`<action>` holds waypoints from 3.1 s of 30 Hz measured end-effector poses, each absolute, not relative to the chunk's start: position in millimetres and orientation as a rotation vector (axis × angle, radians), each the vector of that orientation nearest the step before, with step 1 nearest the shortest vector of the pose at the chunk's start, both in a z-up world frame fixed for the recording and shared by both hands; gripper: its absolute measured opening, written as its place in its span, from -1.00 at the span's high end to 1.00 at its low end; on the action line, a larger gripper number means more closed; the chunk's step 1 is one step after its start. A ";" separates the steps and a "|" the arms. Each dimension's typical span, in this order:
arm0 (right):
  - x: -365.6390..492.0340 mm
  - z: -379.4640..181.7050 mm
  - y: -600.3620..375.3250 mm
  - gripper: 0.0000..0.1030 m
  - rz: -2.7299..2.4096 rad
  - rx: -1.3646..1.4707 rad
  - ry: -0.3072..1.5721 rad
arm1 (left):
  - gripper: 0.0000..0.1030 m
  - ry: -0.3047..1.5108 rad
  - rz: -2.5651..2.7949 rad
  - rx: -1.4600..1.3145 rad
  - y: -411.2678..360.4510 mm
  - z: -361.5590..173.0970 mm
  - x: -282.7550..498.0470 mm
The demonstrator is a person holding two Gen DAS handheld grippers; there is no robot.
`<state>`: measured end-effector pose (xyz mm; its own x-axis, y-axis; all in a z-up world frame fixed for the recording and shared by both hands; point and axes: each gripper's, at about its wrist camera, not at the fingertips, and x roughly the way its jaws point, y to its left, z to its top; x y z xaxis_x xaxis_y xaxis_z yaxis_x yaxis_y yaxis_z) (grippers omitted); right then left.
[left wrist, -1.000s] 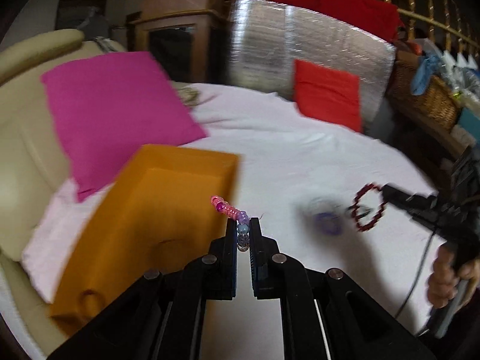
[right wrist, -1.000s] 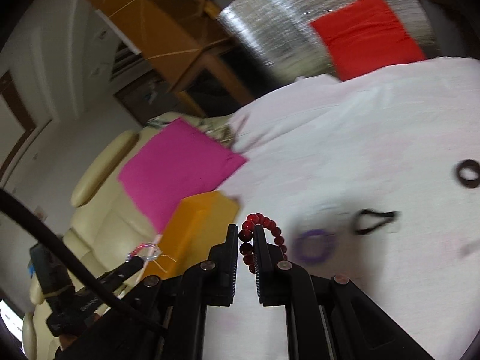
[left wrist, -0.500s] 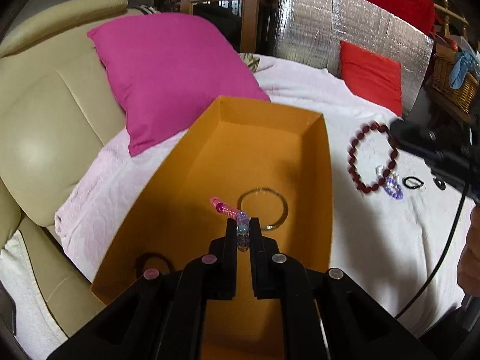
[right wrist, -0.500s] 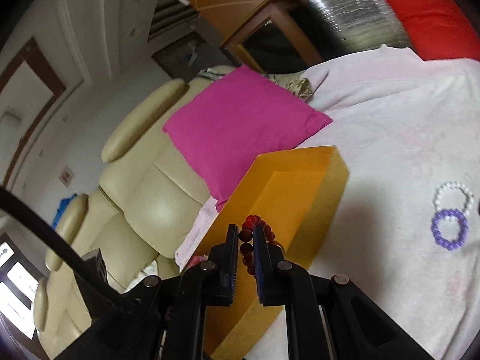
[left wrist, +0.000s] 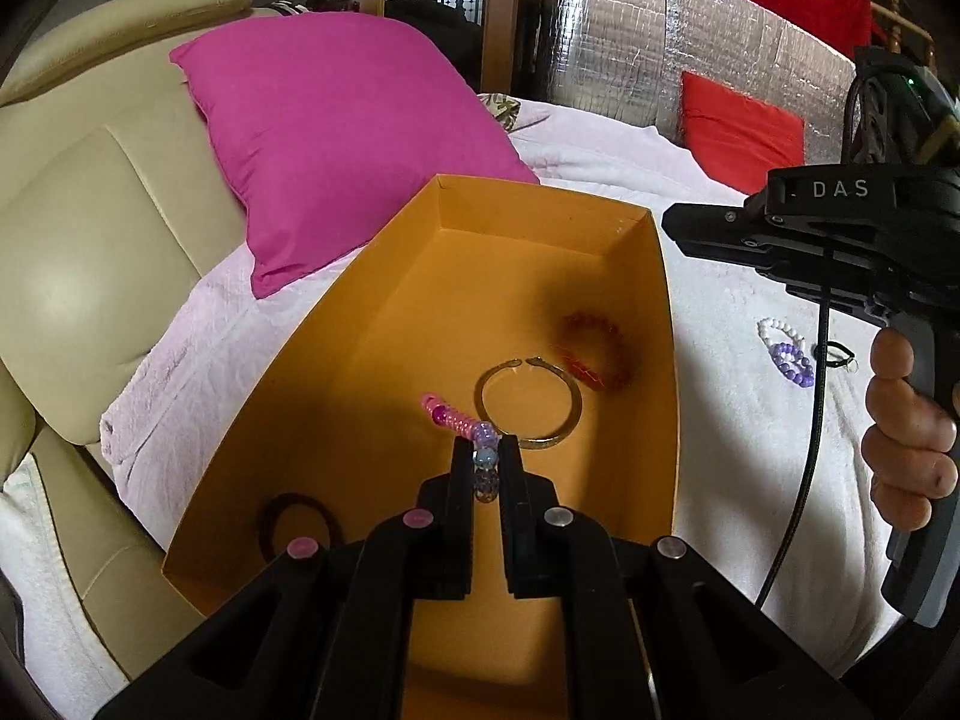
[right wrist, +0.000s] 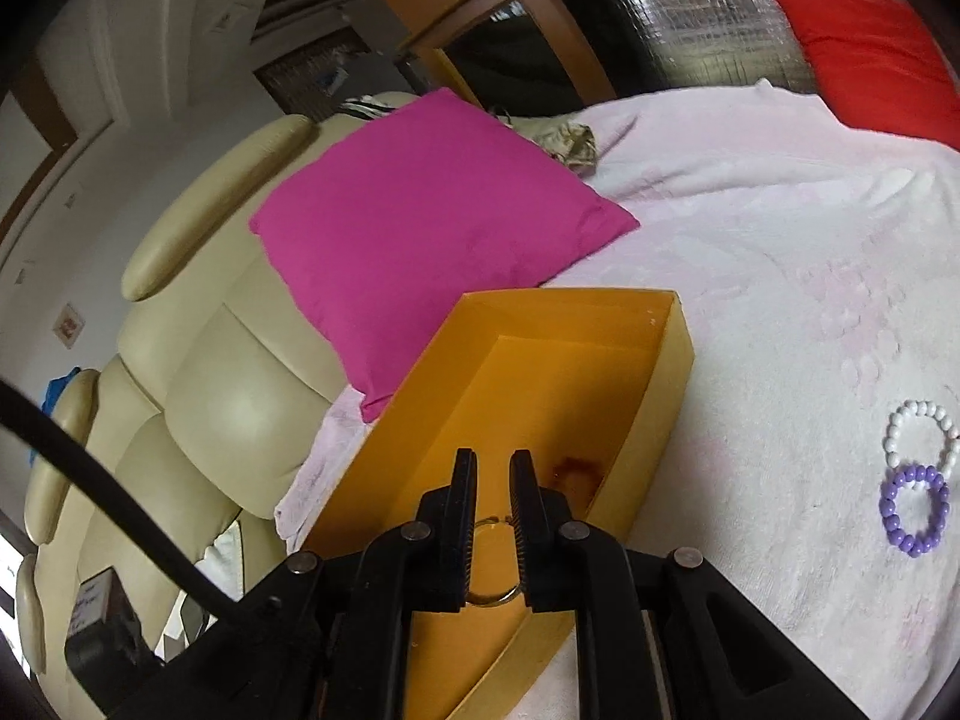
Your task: Organize jewelry
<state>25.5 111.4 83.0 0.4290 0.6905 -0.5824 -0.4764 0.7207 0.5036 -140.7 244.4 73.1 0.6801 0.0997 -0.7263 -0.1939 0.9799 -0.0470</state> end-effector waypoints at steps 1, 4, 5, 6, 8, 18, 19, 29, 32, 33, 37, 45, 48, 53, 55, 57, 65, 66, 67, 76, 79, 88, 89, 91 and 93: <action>26.4 82.4 110.8 0.73 0.737 0.284 0.859 | 0.86 0.810 0.172 -0.121 244.1 72.9 -140.2; 25.7 79.1 104.0 0.73 0.731 0.290 0.866 | 0.85 0.817 0.190 -0.103 242.6 72.3 -138.8; 25.2 77.5 99.1 0.73 0.724 0.290 0.866 | 0.82 0.820 0.195 -0.100 242.8 72.1 -137.9; 25.1 76.7 96.1 0.73 0.721 0.293 0.868 | 0.77 0.822 0.202 -0.097 241.9 72.5 -137.3; 24.4 74.8 84.4 0.73 0.713 0.305 0.872 | 0.50 0.822 0.211 -0.089 240.0 74.4 -136.1; 22.1 71.9 -1.6 0.50 0.628 0.395 0.866 | -0.13 0.804 0.270 -0.010 217.1 87.8 -132.3; 21.6 71.2 -11.7 0.50 0.616 0.402 0.866 | -0.13 0.804 0.272 0.000 213.6 89.4 -131.3; 11.0 59.2 -112.7 0.06 0.486 0.531 0.828 | -0.18 0.788 0.265 0.117 166.3 114.0 -124.4; 10.1 56.0 -136.2 0.06 0.463 0.571 0.818 | -0.19 0.778 0.256 0.153 148.7 122.8 -122.5; 9.2 56.2 -139.9 0.06 0.459 0.569 0.813 | -0.19 0.774 0.250 0.167 141.9 125.9 -121.8; 3.6 57.1 -160.7 0.06 0.438 0.547 0.797 | -0.20 0.755 0.224 0.228 111.0 137.2 -117.7; -7.7 66.4 -202.4 0.06 0.406 0.547 0.769 | -0.21 0.720 0.151 0.353 46.8 150.9 -111.2; -11.7 70.6 -216.9 0.06 0.394 0.557 0.757 | -0.23 0.700 0.123 0.393 24.3 154.9 -105.4; -13.2 71.2 -237.8 0.06 0.369 0.574 0.759 | -0.39 0.642 0.092 0.395 0.6 149.1 -73.4; -10.7 67.7 -245.2 0.06 0.348 0.578 0.774 | -0.39 0.671 0.096 0.366 -1.6 136.3 -49.3; -7.7 63.2 -250.9 0.06 0.332 0.585 0.788 | -0.39 0.718 0.084 0.288 1.8 121.2 -29.0; 10.0 43.9 -247.3 0.06 0.319 0.621 0.857 | -0.39 0.864 0.061 0.146 17.1 58.2 -0.8; 12.8 41.6 -243.0 0.06 0.320 0.616 0.866 | -0.39 0.886 0.053 0.133 19.4 51.4 1.2; 15.3 39.5 -238.8 0.06 0.320 0.609 0.875 | -0.39 0.901 0.045 0.110 20.8 48.5 3.3; 40.6 24.7 -216.0 0.06 0.322 0.611 0.911 | -0.37 0.972 -0.144 0.013 18.5 39.7 34.0; 54.6 18.8 -211.4 0.06 0.337 0.632 0.919 | -0.27 0.982 -0.201 0.036 17.8 36.4 40.9; 88.4 -4.4 -188.1 0.06 0.311 0.694 0.996 | 0.59 1.021 -0.328 0.021 17.5 23.0 45.6; 91.5 -6.6 -183.9 0.06 0.298 0.686 1.002 | 0.68 1.027 -0.345 0.010 17.2 22.6 45.4; 96.5 -11.5 -178.1 0.13 0.265 0.675 1.002 | 0.73 1.028 -0.369 0.025 13.4 22.1 41.6; 100.2 -14.3 -177.8 0.30 0.236 0.676 0.990 | 0.77 1.025 -0.389 0.031 12.0 23.3 38.7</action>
